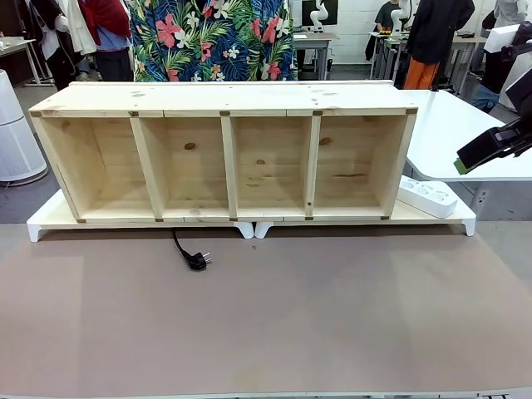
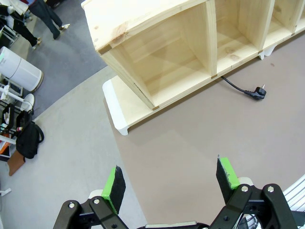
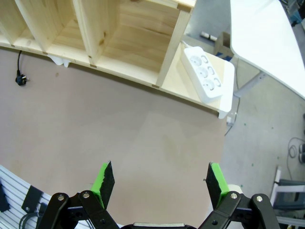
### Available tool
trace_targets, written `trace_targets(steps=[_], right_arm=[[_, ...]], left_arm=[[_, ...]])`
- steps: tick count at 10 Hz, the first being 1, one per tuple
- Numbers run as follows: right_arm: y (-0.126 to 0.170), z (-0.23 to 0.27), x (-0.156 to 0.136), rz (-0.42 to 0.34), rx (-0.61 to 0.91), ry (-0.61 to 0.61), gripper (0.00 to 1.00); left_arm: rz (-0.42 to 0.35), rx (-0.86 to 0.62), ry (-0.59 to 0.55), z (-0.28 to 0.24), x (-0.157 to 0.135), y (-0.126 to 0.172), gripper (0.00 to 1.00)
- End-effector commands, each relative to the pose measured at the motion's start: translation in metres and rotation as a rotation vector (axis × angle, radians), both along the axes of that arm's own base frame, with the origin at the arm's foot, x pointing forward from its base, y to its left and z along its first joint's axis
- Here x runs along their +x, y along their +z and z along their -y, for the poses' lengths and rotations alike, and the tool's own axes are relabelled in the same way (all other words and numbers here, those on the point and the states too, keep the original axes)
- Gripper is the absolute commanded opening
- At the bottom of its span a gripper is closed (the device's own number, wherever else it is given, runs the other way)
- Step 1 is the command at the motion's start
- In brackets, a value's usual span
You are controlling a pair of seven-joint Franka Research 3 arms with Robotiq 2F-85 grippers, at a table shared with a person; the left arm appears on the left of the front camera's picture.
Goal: Perform cable management.
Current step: When the cord part of the Power Cable appears at the lower middle area of the table and stops, grasp the cord part of the Power Cable.
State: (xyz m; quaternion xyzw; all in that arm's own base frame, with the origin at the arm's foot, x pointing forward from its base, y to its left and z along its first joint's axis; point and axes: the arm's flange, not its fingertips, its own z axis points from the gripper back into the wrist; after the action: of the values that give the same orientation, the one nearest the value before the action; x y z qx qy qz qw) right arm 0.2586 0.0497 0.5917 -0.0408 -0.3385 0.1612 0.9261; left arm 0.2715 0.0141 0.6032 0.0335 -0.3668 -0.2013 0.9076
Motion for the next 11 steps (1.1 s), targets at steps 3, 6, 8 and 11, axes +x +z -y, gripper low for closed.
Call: trace_targets(steps=[3, 6, 8, 11], right_arm=[[0.0001, 0.0009, 0.0004, 0.002, -0.003, -0.002, 1.0], [0.0001, 0.0009, 0.0004, 0.002, -0.003, -0.002, 1.0], [0.0001, 0.0009, 0.0004, 0.002, -0.003, -0.002, 1.0], [0.0001, 0.0009, 0.0004, 0.002, -0.003, -0.002, 1.0]], left_arm=[[0.005, -0.008, 0.009, 0.0007, -0.0003, 0.0011, 1.0], [0.005, -0.008, 0.009, 0.0007, -0.0003, 0.0011, 1.0], [0.005, -0.008, 0.009, 0.0007, -0.0003, 0.0011, 1.0], [0.005, -0.008, 0.009, 0.0007, -0.0003, 0.0011, 1.0]])
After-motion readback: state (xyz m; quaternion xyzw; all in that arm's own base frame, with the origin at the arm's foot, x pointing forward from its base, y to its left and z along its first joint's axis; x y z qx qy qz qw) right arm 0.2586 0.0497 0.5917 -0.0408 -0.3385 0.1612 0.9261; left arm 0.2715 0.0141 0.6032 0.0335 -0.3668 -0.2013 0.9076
